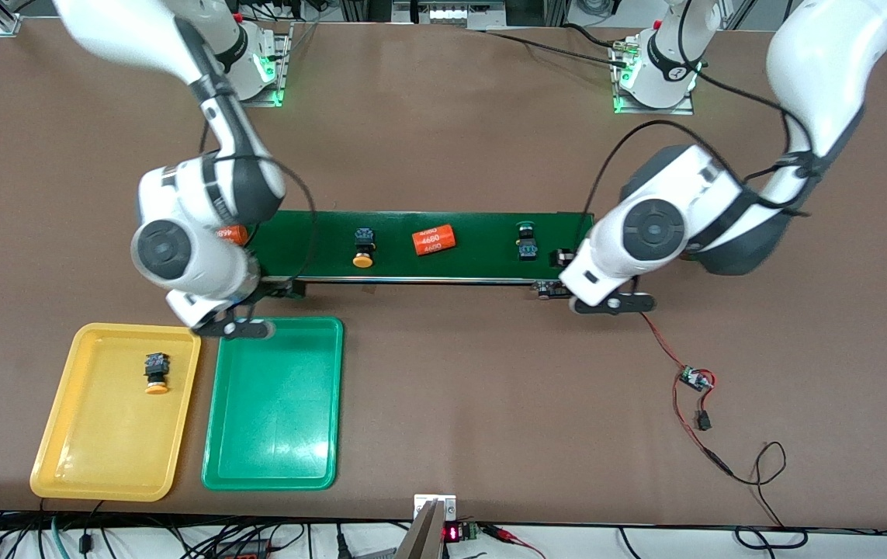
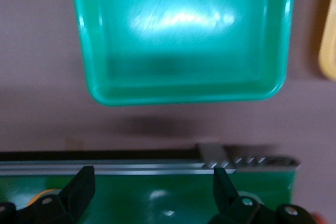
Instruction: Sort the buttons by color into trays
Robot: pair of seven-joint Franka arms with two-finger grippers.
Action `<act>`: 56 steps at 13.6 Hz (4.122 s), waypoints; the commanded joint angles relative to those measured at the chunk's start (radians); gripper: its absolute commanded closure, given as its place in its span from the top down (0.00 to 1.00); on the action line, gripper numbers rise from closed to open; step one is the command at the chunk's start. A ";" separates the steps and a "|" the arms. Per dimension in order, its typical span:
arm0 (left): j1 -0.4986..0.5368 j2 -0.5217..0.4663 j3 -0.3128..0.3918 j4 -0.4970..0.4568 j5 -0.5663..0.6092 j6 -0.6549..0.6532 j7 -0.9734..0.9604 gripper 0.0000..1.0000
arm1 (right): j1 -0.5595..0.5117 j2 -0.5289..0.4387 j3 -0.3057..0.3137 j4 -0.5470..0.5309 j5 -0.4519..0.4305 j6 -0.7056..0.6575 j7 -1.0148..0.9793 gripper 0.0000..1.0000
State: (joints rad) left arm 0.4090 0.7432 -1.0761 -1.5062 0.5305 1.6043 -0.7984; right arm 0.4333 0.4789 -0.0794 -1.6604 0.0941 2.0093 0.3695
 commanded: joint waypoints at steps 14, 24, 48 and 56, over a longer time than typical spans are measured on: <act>-0.090 -0.365 0.746 -0.475 -0.218 0.372 0.762 1.00 | 0.134 -0.069 0.082 -0.292 -0.001 0.187 0.258 1.00; -0.187 -0.489 0.897 -0.979 -0.302 0.897 0.751 0.78 | 0.120 -0.063 0.081 -0.308 0.004 0.200 0.299 0.12; -0.401 -0.311 0.530 -0.525 -0.630 0.692 0.354 0.39 | -0.556 0.247 0.069 0.093 -0.340 0.405 -0.529 0.01; -0.398 -0.471 0.620 -0.370 -0.620 0.363 0.366 1.00 | -0.590 0.297 0.069 0.106 -0.337 0.491 -0.629 0.35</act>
State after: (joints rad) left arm 0.0142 0.3428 -0.5128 -1.9469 -0.0869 2.1272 -0.4454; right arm -0.1415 0.7590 -0.0285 -1.5808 -0.2278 2.4902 -0.2476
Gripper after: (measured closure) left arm 0.000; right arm 0.586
